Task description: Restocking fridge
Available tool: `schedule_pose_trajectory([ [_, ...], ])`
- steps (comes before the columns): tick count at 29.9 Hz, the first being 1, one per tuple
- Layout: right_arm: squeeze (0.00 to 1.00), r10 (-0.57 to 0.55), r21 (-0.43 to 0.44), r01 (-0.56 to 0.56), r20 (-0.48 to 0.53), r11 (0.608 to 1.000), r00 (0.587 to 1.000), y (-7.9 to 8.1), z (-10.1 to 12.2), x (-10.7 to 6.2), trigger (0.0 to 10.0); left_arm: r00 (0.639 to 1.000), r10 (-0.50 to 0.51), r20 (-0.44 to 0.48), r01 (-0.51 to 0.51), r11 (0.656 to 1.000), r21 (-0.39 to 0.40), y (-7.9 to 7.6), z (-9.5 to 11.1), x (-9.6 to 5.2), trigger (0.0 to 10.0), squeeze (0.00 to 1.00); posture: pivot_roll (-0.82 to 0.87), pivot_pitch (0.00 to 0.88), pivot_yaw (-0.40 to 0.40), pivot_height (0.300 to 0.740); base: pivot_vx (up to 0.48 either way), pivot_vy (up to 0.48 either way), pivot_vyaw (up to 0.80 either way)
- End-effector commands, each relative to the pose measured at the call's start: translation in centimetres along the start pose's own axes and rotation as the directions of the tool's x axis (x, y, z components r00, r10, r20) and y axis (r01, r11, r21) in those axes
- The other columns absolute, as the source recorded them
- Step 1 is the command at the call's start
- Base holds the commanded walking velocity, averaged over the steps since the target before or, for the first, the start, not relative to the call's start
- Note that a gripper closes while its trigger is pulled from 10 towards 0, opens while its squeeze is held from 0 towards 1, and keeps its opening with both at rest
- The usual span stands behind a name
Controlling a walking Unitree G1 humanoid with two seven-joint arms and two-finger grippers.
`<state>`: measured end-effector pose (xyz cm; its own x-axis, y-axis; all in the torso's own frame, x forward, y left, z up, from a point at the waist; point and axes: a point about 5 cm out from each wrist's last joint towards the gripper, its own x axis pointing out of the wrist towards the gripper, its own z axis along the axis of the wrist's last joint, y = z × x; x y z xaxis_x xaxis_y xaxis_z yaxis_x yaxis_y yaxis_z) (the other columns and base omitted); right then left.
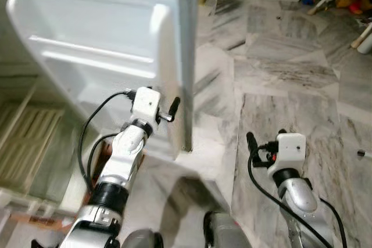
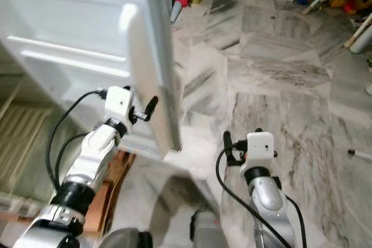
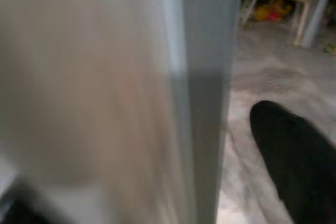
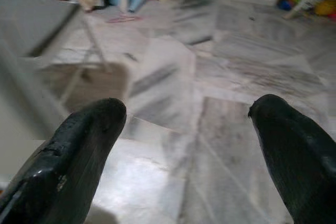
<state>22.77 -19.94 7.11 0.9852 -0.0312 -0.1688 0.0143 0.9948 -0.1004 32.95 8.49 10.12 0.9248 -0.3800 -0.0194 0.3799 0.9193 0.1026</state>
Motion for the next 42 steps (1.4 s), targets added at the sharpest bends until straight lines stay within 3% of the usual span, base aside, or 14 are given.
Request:
schedule_pose_trajectory([
  [1, 0.00, 0.006, 0.009, -0.006, 0.014, 1.000, 1.000, 0.5, 0.2, 0.0, 10.0, 1.000, -0.017, 0.013, 0.016, 0.999, 0.035, 0.2, 0.3, 0.3, 10.0, 0.00, -0.07, 0.120, 0.032, 0.740, 0.480, 0.000, 0.00],
  [9, 0.00, -0.010, 0.020, 0.010, 0.014, 1.000, 1.000, 0.5, 0.1, -0.2, 10.0, 1.000, 0.021, -0.001, -0.020, 0.998, 0.062, 0.9, -1.4, -1.5, 10.0, 0.00, -0.06, 0.122, 0.043, 0.740, 0.053, 0.000, 0.00],
  [11, 0.00, -0.008, 0.022, 0.008, 0.010, 1.000, 1.000, 0.5, 0.0, -0.2, 10.0, 0.996, 0.086, -0.031, -0.083, 0.994, 0.066, 1.9, -2.4, -3.3, 10.0, 0.00, -0.05, 0.126, 0.043, 0.740, 0.000, 0.000, 0.00],
  [12, 0.00, -0.008, 0.022, 0.008, 0.010, 1.000, 1.000, 0.5, 0.0, -0.2, 10.0, 0.996, 0.086, -0.031, -0.083, 0.994, 0.066, 1.9, -2.4, -3.3, 10.0, 0.00, -0.05, 0.126, 0.043, 0.740, 0.000, 0.000, 0.00],
  [15, 0.00, -0.006, 0.021, 0.006, 0.010, 1.000, 1.000, 0.4, 0.0, -0.2, 10.0, 0.989, 0.136, -0.053, -0.132, 0.989, 0.066, 2.7, -3.1, -5.5, 10.0, 0.00, -0.03, 0.132, 0.044, 0.740, 0.000, 0.000, 0.00],
  [16, 0.00, -0.003, 0.016, 0.003, 0.007, 1.000, 1.000, 0.3, -0.1, -0.1, 10.0, 0.986, 0.154, -0.070, -0.149, 0.986, 0.075, 2.9, -3.5, -6.9, 10.0, 0.00, -0.02, 0.134, 0.044, 0.740, 0.000, 0.000, 0.00],
  [20, 0.00, 0.001, 0.001, -0.001, 0.007, 1.000, 1.000, 0.2, -0.1, 0.1, 10.0, 0.980, 0.173, -0.098, -0.163, 0.981, 0.108, 3.0, -3.6, -8.9, 10.0, 0.00, 0.03, 0.139, 0.055, 0.740, 0.000, 0.000, 0.00],
  [25, 0.00, 0.001, -0.009, -0.001, 0.017, 1.000, 1.000, 0.2, 0.2, 0.4, 10.0, 0.982, 0.164, -0.096, -0.151, 0.979, 0.134, 3.0, -2.9, -9.6, 10.0, 0.00, 0.04, 0.140, 0.055, 0.740, 0.000, 0.000, 0.00],
  [32, 0.00, 0.007, -0.010, -0.007, 0.024, 1.000, 1.000, 0.4, 0.3, 0.7, 10.0, 0.988, 0.128, -0.086, -0.119, 0.988, 0.102, 2.1, -2.3, -8.4, 10.0, 0.00, 0.02, 0.136, 0.052, 0.740, 0.200, 0.000, 0.00],
  [34, 0.00, -0.003, -0.007, 0.004, 0.028, 1.000, 1.000, 0.3, 0.4, 0.7, 10.0, 0.993, 0.100, -0.066, -0.094, 0.991, 0.096, 1.5, -1.7, -6.9, 10.0, 0.00, 0.02, 0.133, 0.050, 0.740, 0.291, -0.262, 0.00],
  [35, 0.00, -0.003, -0.007, 0.004, 0.028, 1.000, 1.000, 0.3, 0.4, 0.7, 10.0, 0.993, 0.100, -0.066, -0.094, 0.991, 0.096, 1.5, -1.7, -6.9, 10.0, 0.00, 0.02, 0.133, 0.050, 0.740, 0.292, -0.274, 0.00],
  [36, 0.00, -0.005, -0.006, 0.005, 0.026, 1.000, 1.000, 0.3, 0.3, 0.8, 10.0, 0.995, 0.076, -0.061, -0.071, 0.993, 0.090, 0.6, -1.4, -5.3, 10.0, 0.00, 0.02, 0.132, 0.046, 0.740, 0.240, 0.000, 0.00],
  [40, 0.00, -0.005, -0.006, 0.005, 0.025, 1.000, 1.000, 0.3, 0.3, 0.8, 10.0, 0.996, 0.061, -0.061, -0.055, 0.994, 0.093, 0.0, -1.2, -4.4, 10.0, 0.00, 0.02, 0.132, 0.046, 0.740, 0.060, 0.000, 0.00],
  [42, 0.00, -0.005, -0.007, 0.005, 0.032, 1.000, 0.999, 0.5, 0.4, 1.0, 10.0, 0.999, -0.037, -0.035, 0.040, 0.994, 0.099, -2.8, 0.4, -0.6, 10.0, 0.00, 0.00, 0.128, 0.049, 0.740, 0.000, 0.000, 0.00],
])
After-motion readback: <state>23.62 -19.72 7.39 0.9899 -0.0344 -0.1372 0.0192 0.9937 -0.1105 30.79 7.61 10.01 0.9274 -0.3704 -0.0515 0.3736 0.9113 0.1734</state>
